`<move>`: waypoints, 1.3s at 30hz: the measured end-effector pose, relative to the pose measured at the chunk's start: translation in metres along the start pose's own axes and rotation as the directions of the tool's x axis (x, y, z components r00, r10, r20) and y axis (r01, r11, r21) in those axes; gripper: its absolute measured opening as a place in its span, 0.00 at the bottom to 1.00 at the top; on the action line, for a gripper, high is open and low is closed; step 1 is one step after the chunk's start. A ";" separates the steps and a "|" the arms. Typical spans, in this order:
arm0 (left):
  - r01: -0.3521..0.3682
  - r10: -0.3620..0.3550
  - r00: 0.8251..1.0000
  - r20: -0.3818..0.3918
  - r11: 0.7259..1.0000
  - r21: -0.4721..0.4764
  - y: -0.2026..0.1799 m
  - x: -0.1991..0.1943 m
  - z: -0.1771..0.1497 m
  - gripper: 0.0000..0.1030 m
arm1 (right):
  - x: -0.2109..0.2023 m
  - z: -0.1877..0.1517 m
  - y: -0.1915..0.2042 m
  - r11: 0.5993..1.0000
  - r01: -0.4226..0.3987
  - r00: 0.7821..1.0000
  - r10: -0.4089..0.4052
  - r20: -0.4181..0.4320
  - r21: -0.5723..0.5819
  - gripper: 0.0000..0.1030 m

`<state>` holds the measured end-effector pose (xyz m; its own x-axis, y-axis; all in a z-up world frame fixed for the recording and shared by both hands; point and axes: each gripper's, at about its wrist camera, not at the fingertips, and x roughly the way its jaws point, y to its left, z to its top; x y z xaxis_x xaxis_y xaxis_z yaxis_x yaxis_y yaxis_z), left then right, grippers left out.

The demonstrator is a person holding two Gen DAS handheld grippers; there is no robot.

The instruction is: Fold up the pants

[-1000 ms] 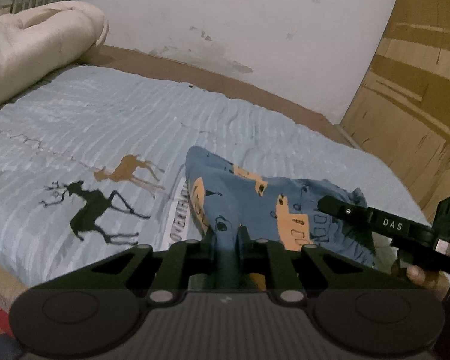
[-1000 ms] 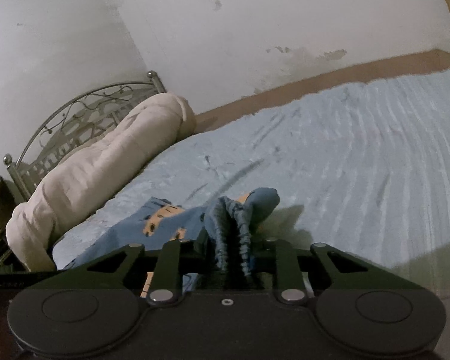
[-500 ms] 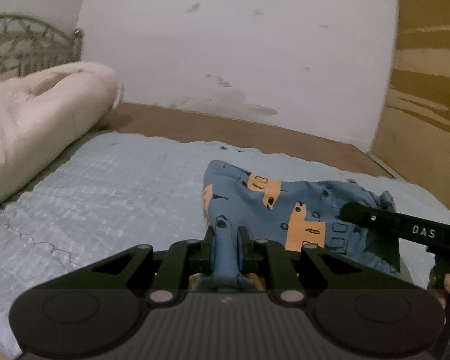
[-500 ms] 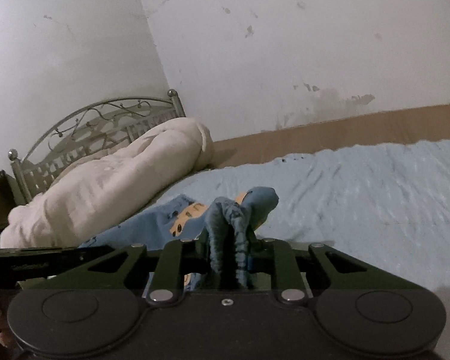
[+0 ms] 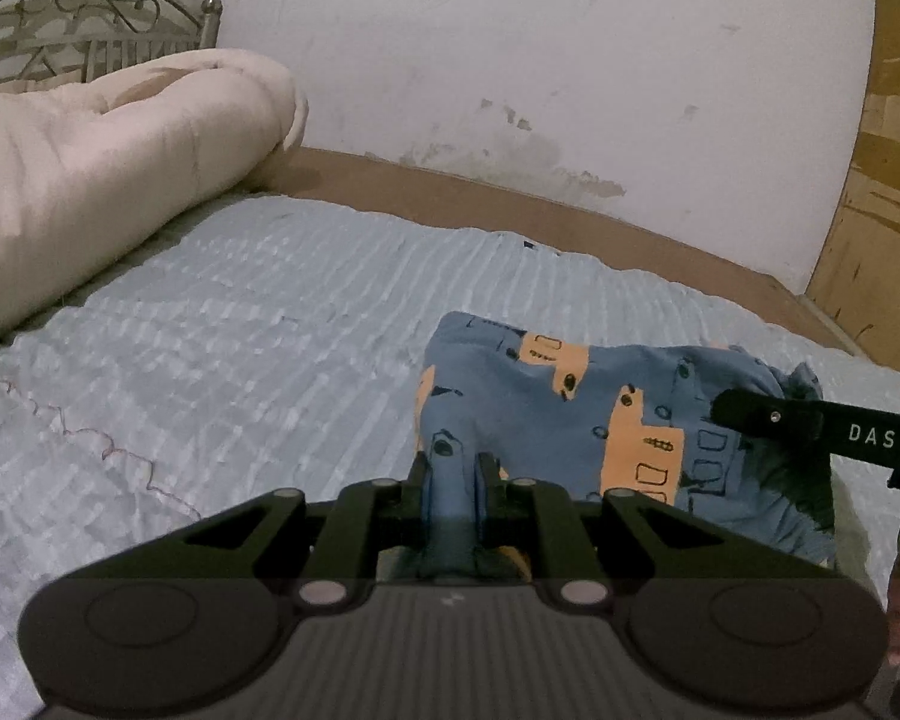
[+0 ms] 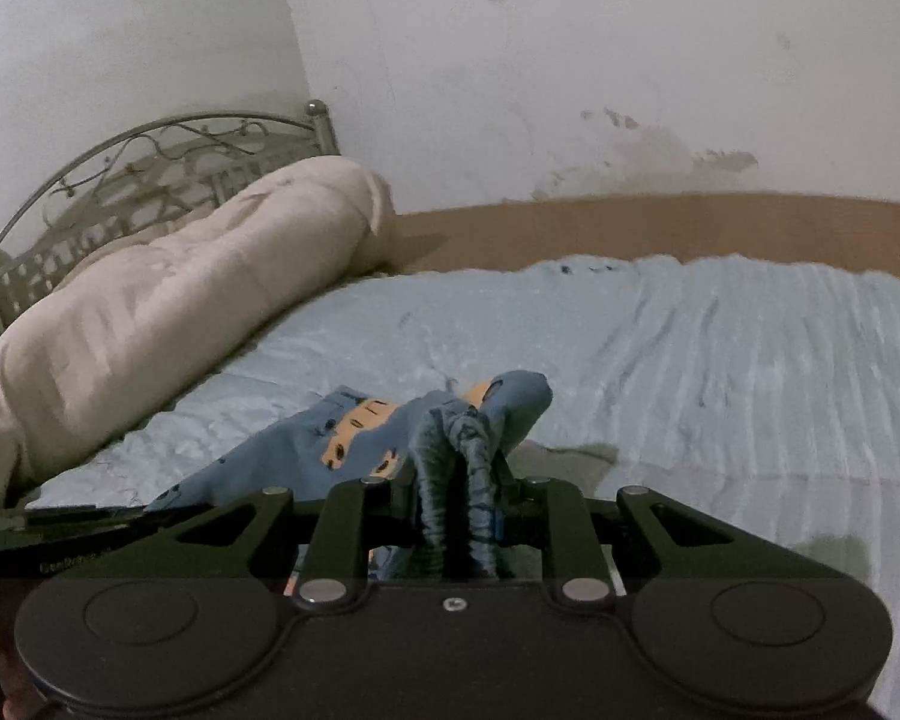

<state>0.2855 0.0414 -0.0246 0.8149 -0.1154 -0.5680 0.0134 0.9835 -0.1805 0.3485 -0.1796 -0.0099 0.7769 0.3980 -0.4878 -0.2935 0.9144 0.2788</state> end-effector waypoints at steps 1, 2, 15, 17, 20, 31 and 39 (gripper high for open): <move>-0.001 0.001 1.000 -0.003 1.000 -0.001 0.001 -0.001 0.000 0.15 | 0.001 -0.001 -0.002 1.000 0.003 1.000 -0.003 -0.003 0.014 0.21; -0.001 0.001 1.000 -0.007 1.000 0.000 0.000 -0.002 0.001 0.15 | 0.001 -0.002 -0.003 1.000 0.006 1.000 -0.006 -0.005 0.023 0.22; -0.024 0.023 0.999 -0.037 1.000 -0.012 0.005 -0.031 0.006 0.69 | -0.016 -0.016 0.005 0.989 0.146 0.988 -0.144 0.060 -0.031 0.58; -0.026 0.026 0.999 -0.024 1.000 -0.012 0.006 -0.043 0.005 0.77 | -0.025 -0.018 0.007 0.983 0.183 0.980 -0.180 0.087 -0.024 0.70; -0.030 0.030 1.000 -0.003 0.999 -0.015 0.009 -0.065 -0.002 0.98 | -0.043 -0.021 0.013 0.979 0.204 0.972 -0.200 0.124 -0.017 0.84; -0.095 0.093 0.993 0.068 0.995 0.023 0.018 -0.142 -0.055 0.99 | -0.127 -0.064 0.070 0.977 0.189 0.960 -0.164 0.228 -0.095 0.99; -0.085 0.072 0.992 0.103 0.987 0.137 0.008 -0.179 -0.090 0.99 | -0.174 -0.110 0.101 0.980 0.180 0.961 -0.155 0.229 -0.089 0.99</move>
<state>0.0875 0.0571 0.0037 0.8691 -0.0297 -0.4937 0.0228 0.9995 -0.0199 0.1225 -0.1484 0.0127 0.9198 0.2235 -0.3224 -0.1976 0.9739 0.1114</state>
